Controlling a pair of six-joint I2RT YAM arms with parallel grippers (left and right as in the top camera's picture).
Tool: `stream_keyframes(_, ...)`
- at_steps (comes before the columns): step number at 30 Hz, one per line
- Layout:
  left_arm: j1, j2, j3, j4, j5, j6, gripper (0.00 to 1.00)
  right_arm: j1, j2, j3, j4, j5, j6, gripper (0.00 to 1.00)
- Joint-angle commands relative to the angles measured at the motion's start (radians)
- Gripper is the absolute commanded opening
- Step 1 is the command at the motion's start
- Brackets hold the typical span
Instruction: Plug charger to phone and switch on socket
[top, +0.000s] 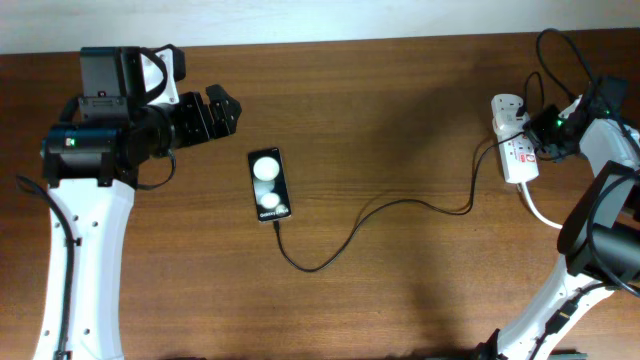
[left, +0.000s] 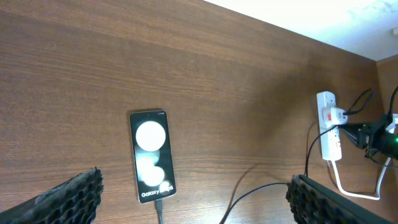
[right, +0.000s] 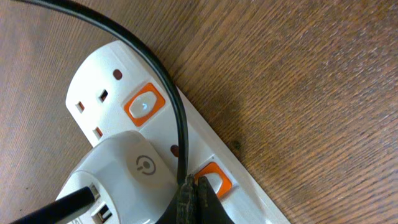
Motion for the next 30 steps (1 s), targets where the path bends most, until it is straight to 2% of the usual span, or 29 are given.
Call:
stream_keyframes(1, 0.005, -0.006, 0.006, 0.001, -0.006, -0.006, 0.99, 0.045, 0.046, -0.023, -0.043, -0.087, 0.007, 0.04)
stream_keyframes(11, 0.005, -0.006, 0.006, 0.001, -0.006, -0.006, 0.99, 0.043, 0.047, -0.023, -0.046, -0.085, 0.007, 0.04)
stream_keyframes(15, 0.005, -0.006, 0.006, 0.001, -0.006, -0.006, 0.99, 0.000, 0.024, -0.019, -0.055, -0.079, 0.007, 0.04)
stream_keyframes(20, 0.005, -0.006, 0.006, 0.001, -0.006, -0.006, 0.99, -0.089, -0.129, -0.018, -0.101, -0.110, 0.007, 0.04)
stream_keyframes(22, 0.005, -0.006, 0.006, 0.001, -0.006, -0.006, 0.99, -0.109, -0.217, -0.018, -0.121, -0.201, 0.007, 0.04)
stream_keyframes(26, 0.005, -0.006, 0.006, 0.001, -0.006, -0.006, 0.99, -0.094, -0.374, -0.018, -0.170, -0.397, 0.007, 0.04)
stream_keyframes(30, 0.005, -0.006, 0.006, 0.001, -0.006, -0.006, 0.99, -0.032, -0.510, -0.018, -0.247, -0.427, -0.056, 0.04)
